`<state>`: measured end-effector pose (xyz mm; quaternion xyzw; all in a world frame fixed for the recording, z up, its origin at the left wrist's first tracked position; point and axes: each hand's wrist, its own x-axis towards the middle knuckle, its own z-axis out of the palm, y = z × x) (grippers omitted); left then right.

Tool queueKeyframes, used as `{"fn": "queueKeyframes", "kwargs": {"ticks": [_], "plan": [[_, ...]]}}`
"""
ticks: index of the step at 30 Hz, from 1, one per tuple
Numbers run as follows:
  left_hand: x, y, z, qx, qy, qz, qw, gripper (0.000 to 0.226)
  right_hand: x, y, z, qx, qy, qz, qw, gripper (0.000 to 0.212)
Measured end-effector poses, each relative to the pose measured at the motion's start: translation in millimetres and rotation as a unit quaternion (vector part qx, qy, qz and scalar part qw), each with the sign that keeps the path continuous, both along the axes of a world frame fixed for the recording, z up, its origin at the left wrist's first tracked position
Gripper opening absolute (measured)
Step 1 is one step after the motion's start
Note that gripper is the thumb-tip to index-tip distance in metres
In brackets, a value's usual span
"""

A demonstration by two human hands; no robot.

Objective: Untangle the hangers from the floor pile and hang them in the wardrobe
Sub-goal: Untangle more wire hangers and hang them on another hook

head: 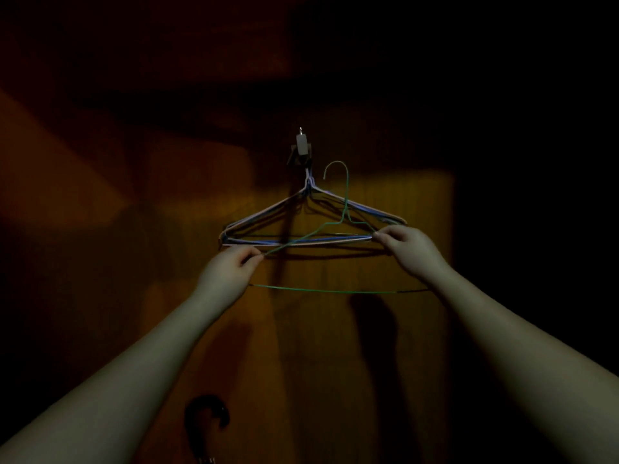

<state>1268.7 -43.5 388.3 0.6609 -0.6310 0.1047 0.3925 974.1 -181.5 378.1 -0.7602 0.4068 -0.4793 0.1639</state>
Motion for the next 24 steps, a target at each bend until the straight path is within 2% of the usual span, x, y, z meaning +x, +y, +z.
{"fn": "queueKeyframes", "kwargs": {"ticks": [5,10,17,24], "plan": [[16.0,-15.5,3.2,-0.101,0.046,0.052,0.992,0.024,5.8,-22.7,25.6,-0.008,-0.024,-0.006,1.0,0.025],[20.4,-30.7,17.9,-0.13,0.111,0.077,0.982,0.025,18.7,-45.8,54.0,0.003,-0.015,-0.001,1.0,0.027],[35.5,-53.2,30.4,-0.118,0.175,0.091,0.973,0.025,33.9,-65.0,87.2,0.02,0.019,0.012,1.0,0.029],[44.4,-60.7,12.5,-0.152,0.244,0.075,0.955,0.023,47.4,-70.4,85.5,0.02,0.03,0.034,0.999,0.026]]}}
